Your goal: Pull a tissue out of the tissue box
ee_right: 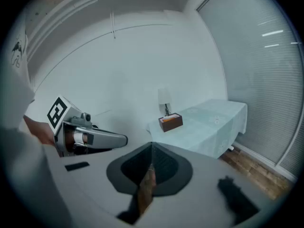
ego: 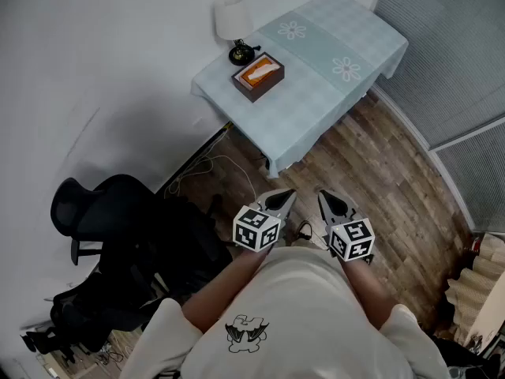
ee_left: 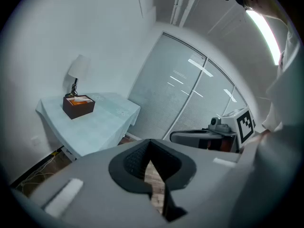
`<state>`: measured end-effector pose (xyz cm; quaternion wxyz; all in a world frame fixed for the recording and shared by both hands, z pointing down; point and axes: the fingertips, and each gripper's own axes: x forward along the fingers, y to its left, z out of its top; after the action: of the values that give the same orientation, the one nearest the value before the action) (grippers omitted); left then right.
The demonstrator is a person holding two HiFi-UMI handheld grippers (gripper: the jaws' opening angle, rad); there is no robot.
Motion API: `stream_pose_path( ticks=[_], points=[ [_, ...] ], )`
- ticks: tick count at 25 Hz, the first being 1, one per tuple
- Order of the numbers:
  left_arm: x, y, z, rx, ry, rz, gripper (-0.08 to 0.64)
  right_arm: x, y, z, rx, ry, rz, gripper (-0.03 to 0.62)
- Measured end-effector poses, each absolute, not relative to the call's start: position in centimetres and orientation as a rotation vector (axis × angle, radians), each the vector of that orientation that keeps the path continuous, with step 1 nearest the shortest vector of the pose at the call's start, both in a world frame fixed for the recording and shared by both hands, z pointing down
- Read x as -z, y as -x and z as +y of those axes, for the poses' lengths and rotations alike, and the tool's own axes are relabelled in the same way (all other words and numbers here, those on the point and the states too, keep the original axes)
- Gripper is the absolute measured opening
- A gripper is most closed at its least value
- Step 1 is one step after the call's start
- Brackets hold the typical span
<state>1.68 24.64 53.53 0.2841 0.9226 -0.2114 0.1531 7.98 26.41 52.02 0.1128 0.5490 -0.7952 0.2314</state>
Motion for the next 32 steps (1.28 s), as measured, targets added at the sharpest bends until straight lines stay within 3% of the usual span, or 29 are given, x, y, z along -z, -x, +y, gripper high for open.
stream_pose_path(
  ticks=[18, 32],
  points=[
    [-53.7, -0.7, 24.6, -0.393, -2.441, -0.595, 0.006, -52.2, -7.1, 26.4, -0.674, -1.572, -2.337, 0.011],
    [-54.6, 4.8, 22.0, -0.352, -2.403, -0.614, 0.006, -54.1, -2.0, 23.3, -0.737, -1.538, -2.314, 0.012]
  ],
)
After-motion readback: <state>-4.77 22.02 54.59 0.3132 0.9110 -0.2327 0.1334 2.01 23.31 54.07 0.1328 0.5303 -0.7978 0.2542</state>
